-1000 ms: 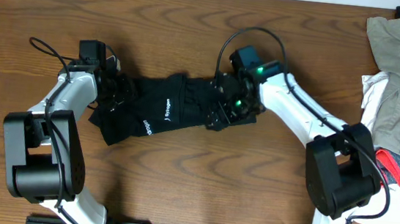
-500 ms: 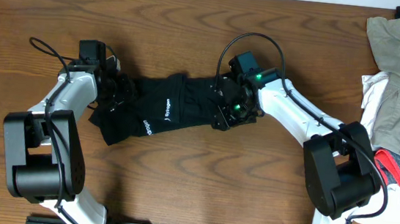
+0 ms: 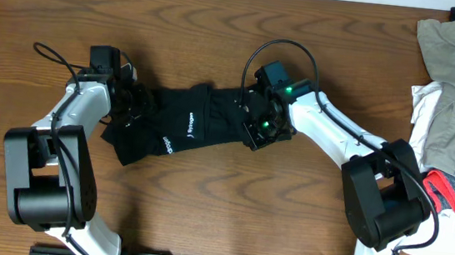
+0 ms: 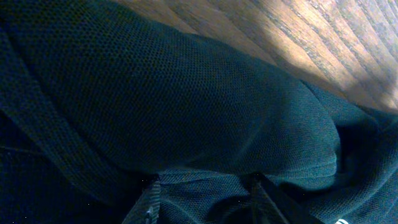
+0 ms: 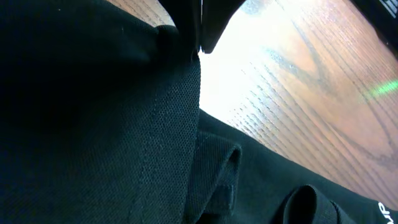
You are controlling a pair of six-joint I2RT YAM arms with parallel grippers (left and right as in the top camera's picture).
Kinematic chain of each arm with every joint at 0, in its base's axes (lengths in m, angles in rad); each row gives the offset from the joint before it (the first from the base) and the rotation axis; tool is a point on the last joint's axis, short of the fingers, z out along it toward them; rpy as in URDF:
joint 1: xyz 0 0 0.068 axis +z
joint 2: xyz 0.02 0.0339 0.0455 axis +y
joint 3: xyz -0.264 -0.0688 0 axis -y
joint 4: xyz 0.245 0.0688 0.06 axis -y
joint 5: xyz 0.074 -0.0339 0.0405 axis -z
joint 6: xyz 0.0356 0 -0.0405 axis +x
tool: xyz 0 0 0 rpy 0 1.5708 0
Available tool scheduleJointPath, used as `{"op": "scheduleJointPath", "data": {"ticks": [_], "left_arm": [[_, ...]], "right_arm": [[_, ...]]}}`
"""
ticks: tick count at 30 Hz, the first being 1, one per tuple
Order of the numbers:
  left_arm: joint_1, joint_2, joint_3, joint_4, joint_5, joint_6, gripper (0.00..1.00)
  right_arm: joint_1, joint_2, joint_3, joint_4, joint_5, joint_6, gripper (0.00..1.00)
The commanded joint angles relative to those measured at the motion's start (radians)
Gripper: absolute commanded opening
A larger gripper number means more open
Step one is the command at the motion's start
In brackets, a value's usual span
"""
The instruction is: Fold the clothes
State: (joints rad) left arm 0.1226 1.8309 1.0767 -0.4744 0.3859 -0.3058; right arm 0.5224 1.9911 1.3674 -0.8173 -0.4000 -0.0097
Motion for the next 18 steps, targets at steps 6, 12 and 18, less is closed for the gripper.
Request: {"op": "scheduleJointPath", "data": {"ticks": [6, 12, 18], "left_arm": [[0.005, 0.023, -0.006, -0.019, -0.02, 0.018, 0.49], [0.005, 0.023, -0.006, -0.018, -0.02, 0.018, 0.49], [0.005, 0.023, -0.006, -0.018, -0.02, 0.018, 0.48]], "right_arm": [[0.008, 0.004, -0.003, -0.002, 0.1, 0.021, 0.24], [0.008, 0.004, -0.005, -0.01, 0.116, 0.021, 0.33], [0.008, 0.01, -0.01, -0.002, 0.117, 0.021, 0.32]]}}
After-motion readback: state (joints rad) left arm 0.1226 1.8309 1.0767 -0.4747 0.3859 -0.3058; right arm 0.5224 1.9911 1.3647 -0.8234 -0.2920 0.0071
